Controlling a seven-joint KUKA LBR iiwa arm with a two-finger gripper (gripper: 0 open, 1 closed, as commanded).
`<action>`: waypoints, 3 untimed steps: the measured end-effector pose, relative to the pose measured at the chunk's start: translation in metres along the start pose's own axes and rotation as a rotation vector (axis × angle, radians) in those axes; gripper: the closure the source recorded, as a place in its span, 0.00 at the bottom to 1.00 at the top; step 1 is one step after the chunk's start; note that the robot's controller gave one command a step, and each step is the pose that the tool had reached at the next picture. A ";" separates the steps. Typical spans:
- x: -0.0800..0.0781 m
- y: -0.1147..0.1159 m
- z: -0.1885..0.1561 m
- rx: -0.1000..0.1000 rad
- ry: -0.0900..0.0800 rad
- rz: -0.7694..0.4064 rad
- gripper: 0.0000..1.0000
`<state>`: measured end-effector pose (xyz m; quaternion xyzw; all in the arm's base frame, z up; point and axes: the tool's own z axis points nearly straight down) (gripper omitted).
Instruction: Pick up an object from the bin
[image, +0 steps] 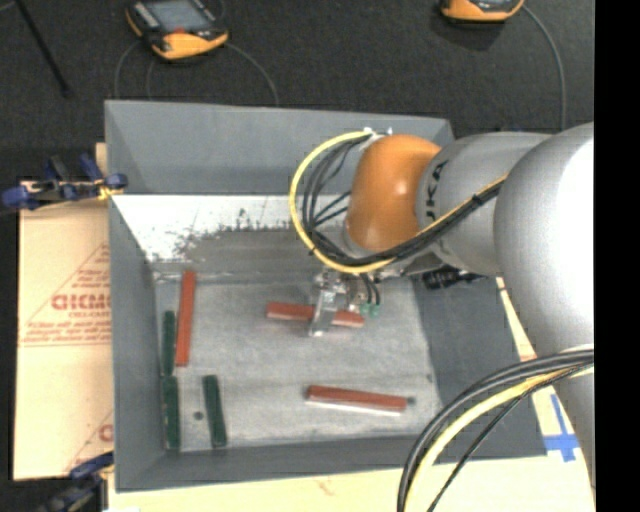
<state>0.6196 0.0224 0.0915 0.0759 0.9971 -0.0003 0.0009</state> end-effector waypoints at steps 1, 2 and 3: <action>0.000 0.000 -0.018 0.000 0.002 -0.001 1.00; -0.001 0.000 -0.032 -0.001 -0.003 -0.001 1.00; -0.002 0.000 -0.039 -0.001 -0.006 -0.002 1.00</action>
Offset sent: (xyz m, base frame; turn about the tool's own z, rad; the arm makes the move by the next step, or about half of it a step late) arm 0.0000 0.0000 0.0009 0.0000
